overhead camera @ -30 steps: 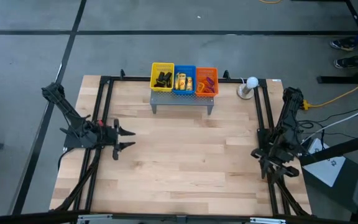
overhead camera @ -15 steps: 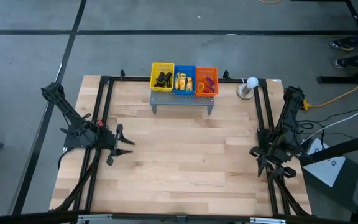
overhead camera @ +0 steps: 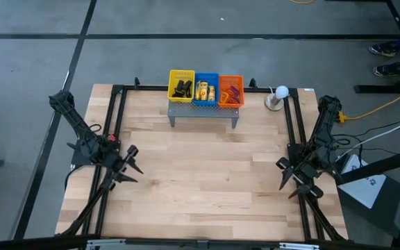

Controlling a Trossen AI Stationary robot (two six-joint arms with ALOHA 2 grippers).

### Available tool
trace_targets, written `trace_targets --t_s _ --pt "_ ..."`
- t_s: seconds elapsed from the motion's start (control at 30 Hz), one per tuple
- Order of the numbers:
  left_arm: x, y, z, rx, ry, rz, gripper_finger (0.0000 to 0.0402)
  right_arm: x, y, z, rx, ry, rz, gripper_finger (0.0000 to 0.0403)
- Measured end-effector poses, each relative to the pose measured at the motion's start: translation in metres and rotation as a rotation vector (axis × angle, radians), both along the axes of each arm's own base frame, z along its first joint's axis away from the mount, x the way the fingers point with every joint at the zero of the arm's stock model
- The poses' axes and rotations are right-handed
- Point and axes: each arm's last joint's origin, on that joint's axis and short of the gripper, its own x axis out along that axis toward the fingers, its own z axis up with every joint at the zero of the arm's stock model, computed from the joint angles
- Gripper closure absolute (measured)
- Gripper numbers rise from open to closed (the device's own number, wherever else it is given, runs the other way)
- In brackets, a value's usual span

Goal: Pick & Place Office Desk Supplies
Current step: Return to Home Position

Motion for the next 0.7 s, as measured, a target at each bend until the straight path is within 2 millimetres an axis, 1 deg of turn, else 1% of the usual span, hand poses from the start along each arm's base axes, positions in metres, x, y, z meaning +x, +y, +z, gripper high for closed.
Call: trace_targets --t_s 0.23,0.4,0.5,0.7 --pt "0.0 0.0 -0.003 0.019 0.025 0.004 0.0249 0.0 0.0 0.0 0.042 0.044 -0.003 0.0206" --pt "0.0 0.0 -0.003 0.019 0.025 0.004 0.0249 0.001 -0.001 0.0 0.003 -0.002 -0.03 0.0206" --pt "-0.001 0.001 -0.002 0.013 0.019 0.002 0.0249 0.001 -0.001 0.0 0.004 0.0 -0.059 0.0206" --pt "-0.013 0.013 0.005 -0.056 -0.049 -0.01 0.0249 0.001 -0.001 0.0 0.031 0.026 -0.054 0.0206"
